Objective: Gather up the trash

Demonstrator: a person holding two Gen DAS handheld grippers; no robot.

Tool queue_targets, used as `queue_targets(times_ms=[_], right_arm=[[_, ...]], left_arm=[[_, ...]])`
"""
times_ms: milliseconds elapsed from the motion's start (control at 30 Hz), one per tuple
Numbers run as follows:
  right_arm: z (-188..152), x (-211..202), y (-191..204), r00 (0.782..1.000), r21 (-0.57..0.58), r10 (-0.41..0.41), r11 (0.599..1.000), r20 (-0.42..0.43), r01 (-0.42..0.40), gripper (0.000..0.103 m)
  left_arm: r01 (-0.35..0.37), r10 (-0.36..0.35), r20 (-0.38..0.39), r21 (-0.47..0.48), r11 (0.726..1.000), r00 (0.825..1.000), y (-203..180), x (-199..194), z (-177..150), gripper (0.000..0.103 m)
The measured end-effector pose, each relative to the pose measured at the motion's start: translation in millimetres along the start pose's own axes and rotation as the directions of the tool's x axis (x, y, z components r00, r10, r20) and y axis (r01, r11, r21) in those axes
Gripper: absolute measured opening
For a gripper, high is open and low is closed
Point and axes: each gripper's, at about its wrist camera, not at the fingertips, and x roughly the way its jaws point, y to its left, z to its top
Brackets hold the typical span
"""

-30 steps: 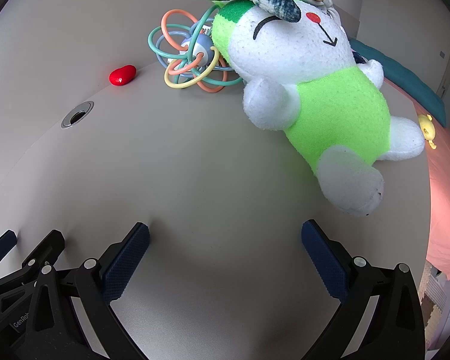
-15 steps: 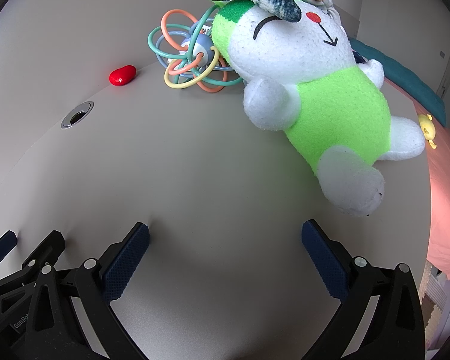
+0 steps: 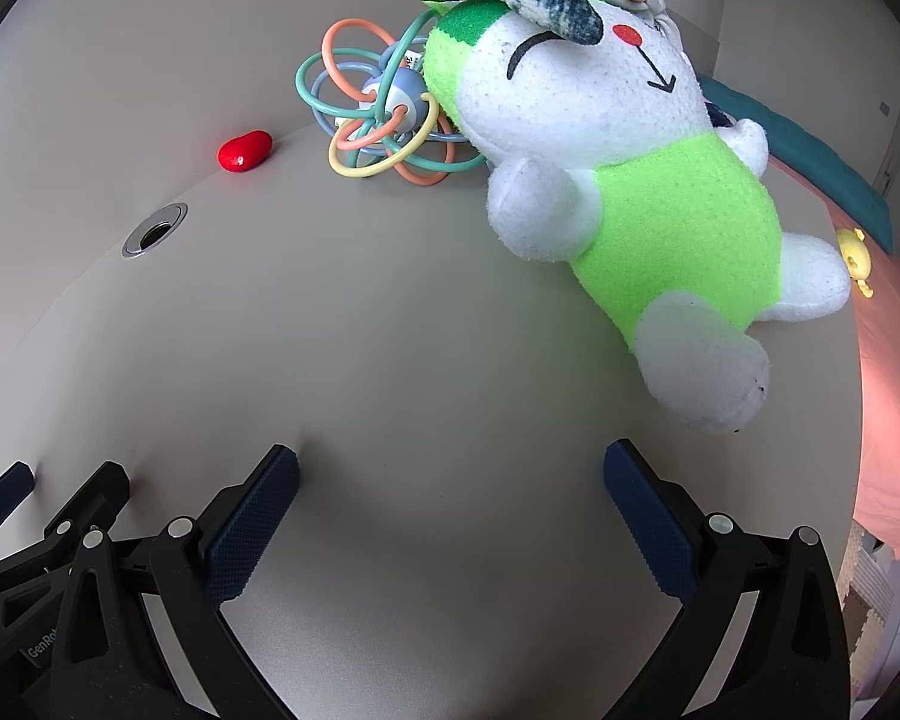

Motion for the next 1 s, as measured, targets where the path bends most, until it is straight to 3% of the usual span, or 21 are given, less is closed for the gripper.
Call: queue_targets(times_ms=[200, 300, 533, 767, 1000], right_arm=[[3.0, 2.7, -1.8, 1.0, -0.015, 0.02, 1.0, 0.002, -0.02, 0.101], [3.6, 0.5, -1.9, 0.999, -0.037, 0.043, 0.998, -0.001, -0.043, 0.101], [-3.4, -51.8, -19.3, 0.99, -0.117, 0.133, 0.985, 0.039, -0.128, 0.101], [18.0, -97.6, -48.8, 0.979, -0.16, 0.16, 0.977, 0.128, -0.139, 0.085], [62.6, -73.8, -73.7, 0.978, -0.214, 0.125, 0.973, 0.169, -0.088, 0.073]], left_arm=[[0.005, -0.005, 0.0, 0.005, 1.0, 1.0, 0.0, -0.2, 0.1, 0.097], [0.041, -0.041, -0.007, -0.013, 0.999, 0.999, 4.8, -6.5, 2.3, 0.097], [0.067, -0.068, 0.082, 0.01, 0.998, 0.994, -1.9, -53.0, 18.3, 0.097], [0.1, -0.104, 0.154, 0.034, 0.994, 0.983, -25.9, -90.0, 49.0, 0.097], [0.166, -0.17, 0.176, 0.04, 0.985, 0.97, -49.5, -101.1, 82.8, 0.097]])
